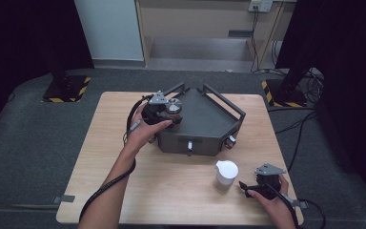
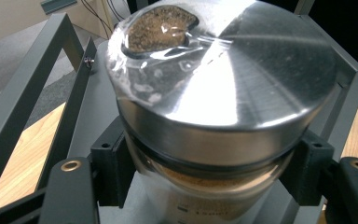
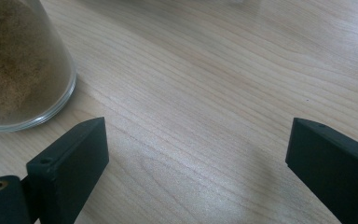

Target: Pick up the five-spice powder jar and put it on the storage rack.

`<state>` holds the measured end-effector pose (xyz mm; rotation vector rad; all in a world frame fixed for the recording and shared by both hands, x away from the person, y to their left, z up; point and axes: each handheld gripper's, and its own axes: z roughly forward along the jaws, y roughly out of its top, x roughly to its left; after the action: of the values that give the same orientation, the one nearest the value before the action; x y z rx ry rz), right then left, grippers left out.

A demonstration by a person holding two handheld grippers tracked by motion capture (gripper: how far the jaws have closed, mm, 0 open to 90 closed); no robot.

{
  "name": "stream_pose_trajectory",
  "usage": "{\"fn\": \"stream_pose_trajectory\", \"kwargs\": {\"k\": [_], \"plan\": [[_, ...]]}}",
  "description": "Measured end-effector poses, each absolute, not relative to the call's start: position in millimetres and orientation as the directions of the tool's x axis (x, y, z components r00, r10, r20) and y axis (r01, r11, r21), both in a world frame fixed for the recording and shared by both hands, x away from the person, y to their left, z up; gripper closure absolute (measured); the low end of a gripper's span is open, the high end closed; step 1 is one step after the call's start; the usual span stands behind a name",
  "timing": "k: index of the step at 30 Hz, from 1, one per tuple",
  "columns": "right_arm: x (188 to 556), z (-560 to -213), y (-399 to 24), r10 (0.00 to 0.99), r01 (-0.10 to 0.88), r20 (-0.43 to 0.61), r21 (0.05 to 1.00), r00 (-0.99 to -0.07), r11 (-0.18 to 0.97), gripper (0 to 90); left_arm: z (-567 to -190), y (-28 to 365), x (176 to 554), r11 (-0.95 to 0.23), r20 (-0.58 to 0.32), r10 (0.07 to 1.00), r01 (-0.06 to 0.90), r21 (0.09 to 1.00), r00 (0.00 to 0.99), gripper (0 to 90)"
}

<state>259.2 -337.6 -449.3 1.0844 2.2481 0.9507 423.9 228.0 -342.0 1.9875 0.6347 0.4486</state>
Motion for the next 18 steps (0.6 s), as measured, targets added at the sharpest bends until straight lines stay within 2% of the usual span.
{"fn": "stream_pose_trajectory", "kwargs": {"k": [4,9,18], "plan": [[259.2,-449.0,-338.0,0.808,0.485,-0.107,0.751,-0.580,0.448,6.4,-340.4,227.0,424.0,-0.397,0.050,0.606,0.247,0.884,0.794,23.1],[258.9,-448.6,-338.8,0.809,0.485,-0.106,0.752,-0.578,0.445,6.4,-336.8,223.4,422.2,-0.416,0.068,0.610,0.245,0.876,0.790,5.0],[258.9,-448.6,-338.4,0.807,0.484,-0.107,0.752,-0.580,0.448,6.4,-340.6,230.7,410.1,-0.395,0.077,0.619,0.224,0.891,0.782,0.9]]}}
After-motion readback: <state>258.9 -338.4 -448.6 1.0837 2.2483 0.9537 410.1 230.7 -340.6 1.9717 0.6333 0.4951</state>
